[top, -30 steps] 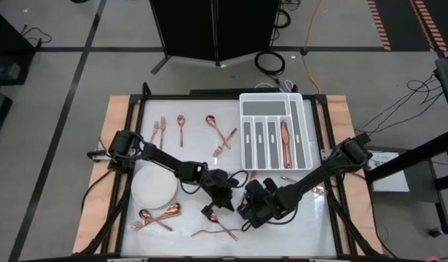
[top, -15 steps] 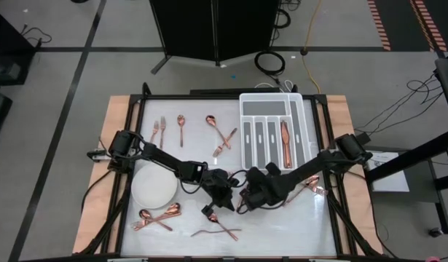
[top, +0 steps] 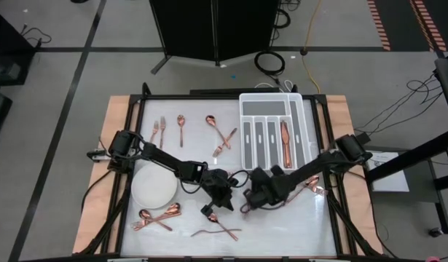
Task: Sort silverware
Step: Put the bronze knife into the silverware tray
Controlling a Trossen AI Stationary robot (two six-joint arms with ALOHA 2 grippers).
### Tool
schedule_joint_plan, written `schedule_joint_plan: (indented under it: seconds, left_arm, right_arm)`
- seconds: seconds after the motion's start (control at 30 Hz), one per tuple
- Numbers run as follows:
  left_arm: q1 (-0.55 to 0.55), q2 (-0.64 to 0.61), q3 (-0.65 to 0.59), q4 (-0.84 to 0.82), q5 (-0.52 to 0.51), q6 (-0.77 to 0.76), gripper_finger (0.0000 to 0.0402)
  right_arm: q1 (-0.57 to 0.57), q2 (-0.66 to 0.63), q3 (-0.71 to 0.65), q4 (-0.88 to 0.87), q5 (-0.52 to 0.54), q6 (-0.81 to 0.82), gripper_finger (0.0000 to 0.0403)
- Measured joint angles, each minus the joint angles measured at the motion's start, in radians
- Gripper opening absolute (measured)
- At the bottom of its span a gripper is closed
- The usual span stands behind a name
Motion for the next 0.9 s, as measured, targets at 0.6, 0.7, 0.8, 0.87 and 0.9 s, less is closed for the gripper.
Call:
schedule_joint_plan:
  seconds: [0.6,0.7,0.8,0.87,0.9]
  left_arm:
    - [-0.006,0.000,0.000,0.012,-0.004,0.000,0.0000]
    - [-0.006,0.000,0.000,0.012,-0.004,0.000,0.0000]
    - [-0.006,0.000,0.000,0.012,-0.004,0.000,0.0000]
    - [-0.006,0.000,0.000,0.012,-0.004,0.000,0.0000]
    - [-0.006,0.000,0.000,0.012,-0.004,0.000,0.0000]
  right_arm:
    - [0.188,-0.024,0.201,-0.426,0.024,0.276,0.0000]
    - [0.190,-0.024,0.249,-0.431,-0.133,0.179,0.0000]
    - [0.191,-0.024,0.256,-0.364,-0.272,0.111,0.0000]
    - [0.192,-0.024,0.257,-0.296,-0.310,0.090,0.0000]
    - [0.192,-0.024,0.257,-0.266,-0.317,0.081,0.0000]
